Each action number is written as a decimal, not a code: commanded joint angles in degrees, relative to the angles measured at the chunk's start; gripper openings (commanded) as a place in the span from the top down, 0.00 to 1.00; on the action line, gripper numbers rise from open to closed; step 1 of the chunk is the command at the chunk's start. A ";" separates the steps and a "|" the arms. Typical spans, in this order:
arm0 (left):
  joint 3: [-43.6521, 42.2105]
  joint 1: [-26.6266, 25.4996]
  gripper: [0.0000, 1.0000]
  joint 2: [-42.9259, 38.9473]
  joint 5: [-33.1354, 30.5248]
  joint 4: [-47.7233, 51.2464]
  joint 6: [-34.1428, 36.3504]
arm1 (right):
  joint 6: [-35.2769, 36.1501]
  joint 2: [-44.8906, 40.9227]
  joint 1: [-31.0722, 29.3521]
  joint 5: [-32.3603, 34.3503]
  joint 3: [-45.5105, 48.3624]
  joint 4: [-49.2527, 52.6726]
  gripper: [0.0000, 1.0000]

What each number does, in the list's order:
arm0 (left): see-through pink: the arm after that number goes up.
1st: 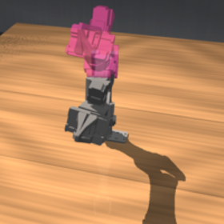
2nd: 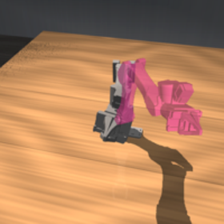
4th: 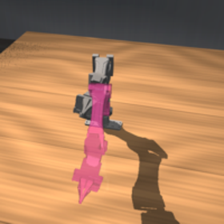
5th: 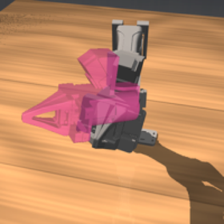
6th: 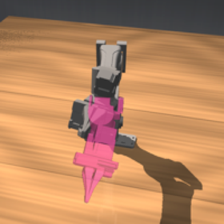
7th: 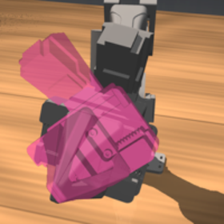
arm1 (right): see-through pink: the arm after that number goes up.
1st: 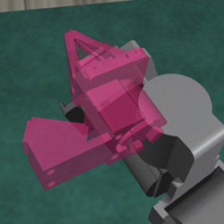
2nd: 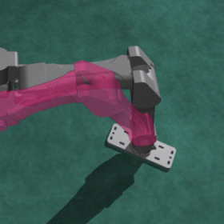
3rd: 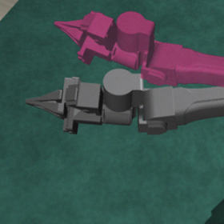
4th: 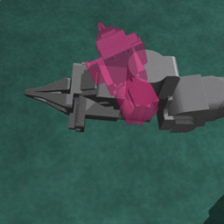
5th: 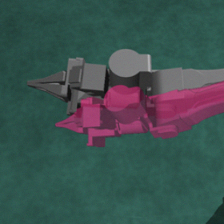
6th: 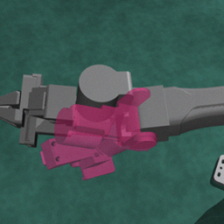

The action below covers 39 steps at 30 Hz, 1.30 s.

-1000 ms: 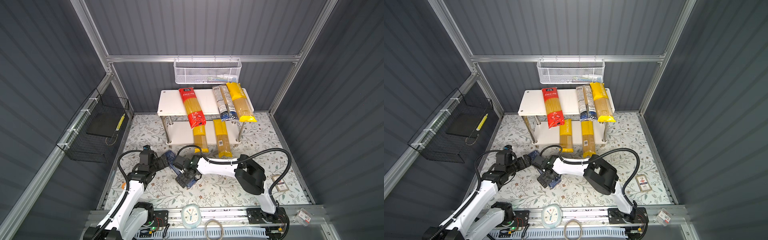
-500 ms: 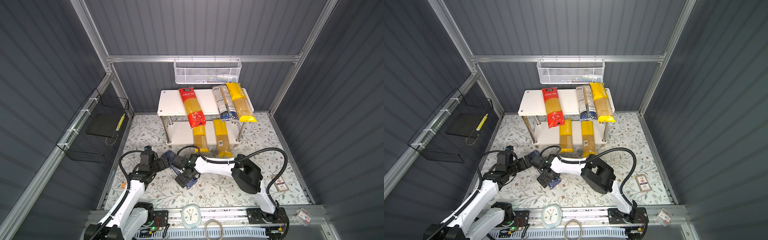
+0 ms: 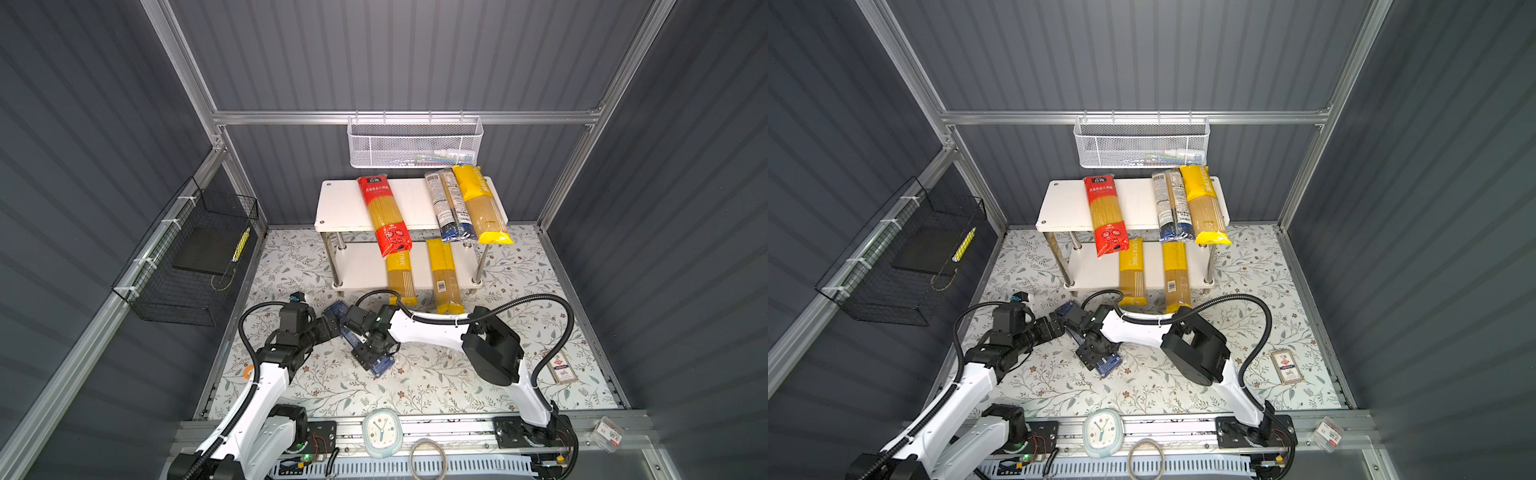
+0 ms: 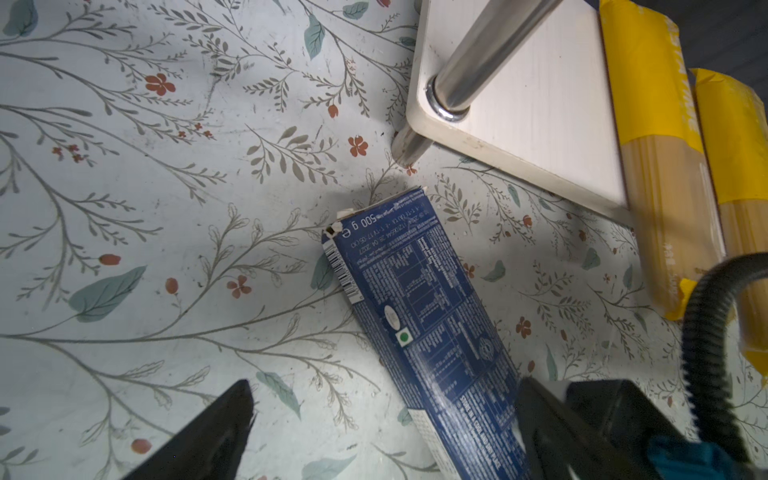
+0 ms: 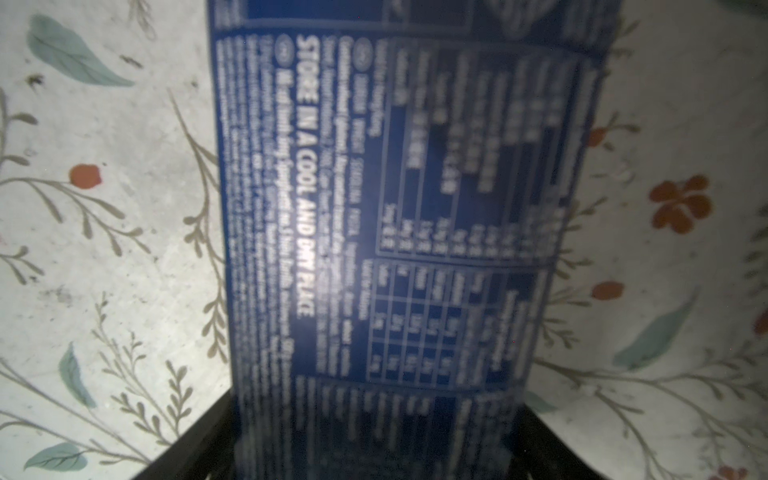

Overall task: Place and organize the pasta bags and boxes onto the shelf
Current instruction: 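Lift the blue box and stand it upright on the lower tier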

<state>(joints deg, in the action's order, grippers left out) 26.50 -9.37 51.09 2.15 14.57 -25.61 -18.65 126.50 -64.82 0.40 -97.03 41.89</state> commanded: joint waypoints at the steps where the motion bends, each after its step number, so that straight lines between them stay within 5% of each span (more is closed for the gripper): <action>1: -0.49 0.31 0.01 -0.89 0.18 1.69 1.08 | -1.10 3.01 -0.40 0.16 -0.52 4.45 0.24; 18: -1.53 0.32 0.01 -1.36 0.66 1.71 0.83 | -4.27 -8.43 -0.05 -1.81 10.63 -5.66 0.51; 39: -3.56 0.33 0.01 -2.31 0.15 1.11 -0.23 | -10.36 -32.03 0.31 4.54 25.64 -21.30 0.74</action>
<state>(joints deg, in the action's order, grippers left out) 24.05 -9.32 48.49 1.98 15.35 -25.69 -27.66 98.04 -64.75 1.63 -70.96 28.45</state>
